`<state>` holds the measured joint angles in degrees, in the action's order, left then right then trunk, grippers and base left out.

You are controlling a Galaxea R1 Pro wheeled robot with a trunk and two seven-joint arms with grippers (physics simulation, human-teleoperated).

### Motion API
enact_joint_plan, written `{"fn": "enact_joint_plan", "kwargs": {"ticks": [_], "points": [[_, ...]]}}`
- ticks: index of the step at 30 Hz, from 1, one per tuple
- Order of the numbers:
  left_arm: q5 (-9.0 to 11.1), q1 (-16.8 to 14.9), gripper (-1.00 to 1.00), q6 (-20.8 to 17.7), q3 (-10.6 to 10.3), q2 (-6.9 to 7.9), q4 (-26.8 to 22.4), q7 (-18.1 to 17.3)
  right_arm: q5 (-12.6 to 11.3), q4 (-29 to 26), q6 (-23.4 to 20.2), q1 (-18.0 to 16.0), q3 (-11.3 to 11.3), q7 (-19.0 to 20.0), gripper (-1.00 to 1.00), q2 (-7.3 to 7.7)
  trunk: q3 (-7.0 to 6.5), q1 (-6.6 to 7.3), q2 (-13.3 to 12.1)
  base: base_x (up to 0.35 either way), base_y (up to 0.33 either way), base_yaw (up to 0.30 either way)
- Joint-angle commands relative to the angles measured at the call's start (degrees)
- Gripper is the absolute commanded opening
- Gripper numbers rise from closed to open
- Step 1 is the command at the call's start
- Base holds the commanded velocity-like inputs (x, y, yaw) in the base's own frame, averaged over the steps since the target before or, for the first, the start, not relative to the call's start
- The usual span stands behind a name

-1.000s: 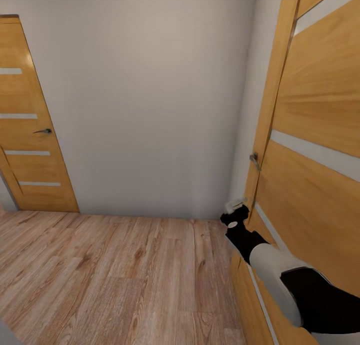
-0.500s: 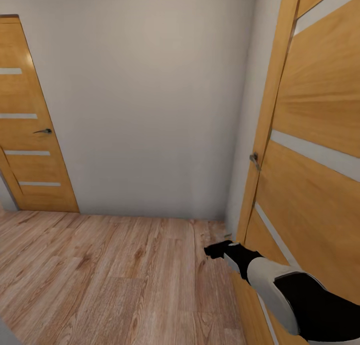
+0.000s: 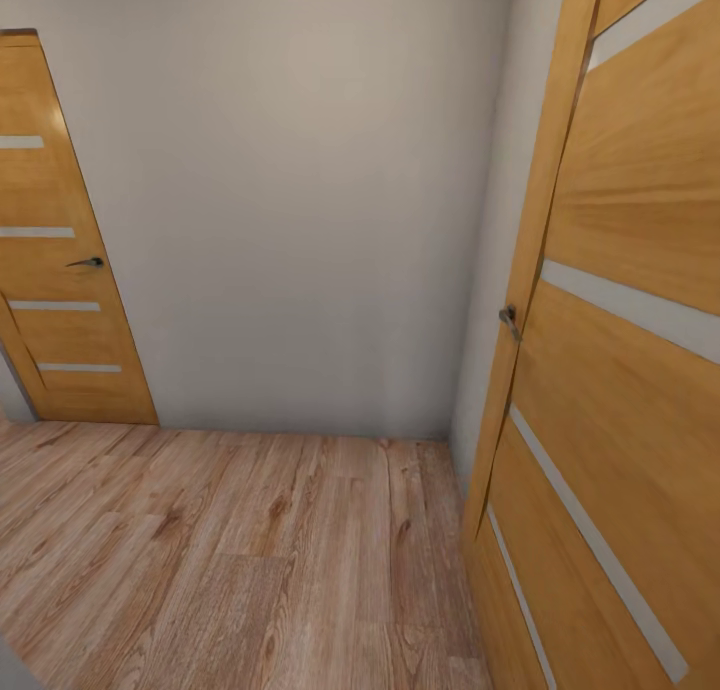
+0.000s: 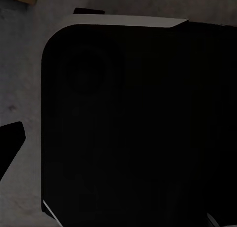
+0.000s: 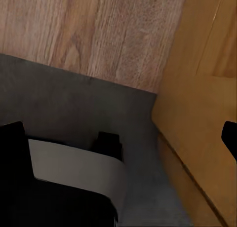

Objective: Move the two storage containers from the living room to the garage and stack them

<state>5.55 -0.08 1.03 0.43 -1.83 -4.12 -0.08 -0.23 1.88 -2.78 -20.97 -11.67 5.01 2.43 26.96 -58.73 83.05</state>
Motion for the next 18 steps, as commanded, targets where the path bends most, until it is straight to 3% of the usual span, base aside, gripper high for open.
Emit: {"fn": "enact_joint_plan", "kwargs": {"ticks": [1,7,18], "points": [[0.59,-0.01,1.0,0.11,0.0,-0.01,0.0,-0.01,-0.03,0.05,0.75,0.89,-0.29,0.15,1.0,0.1,0.05,0.0,0.03,0.0,0.0,0.0],[0.6,-0.01,1.0,0.11,-0.01,-0.01,0.06,-0.01,0.18,0.05,9.51,8.08,-0.34,0.01,1.0,0.78,0.05,0.0,0.03,0.0,0.0,0.0],[0.67,-0.01,1.0,0.11,0.06,0.0,0.08,-0.01,0.4,0.05,14.62,14.7,-0.46,0.05,1.0,2.26,0.05,0.0,0.03,0.0,0.0,0.0]]}}
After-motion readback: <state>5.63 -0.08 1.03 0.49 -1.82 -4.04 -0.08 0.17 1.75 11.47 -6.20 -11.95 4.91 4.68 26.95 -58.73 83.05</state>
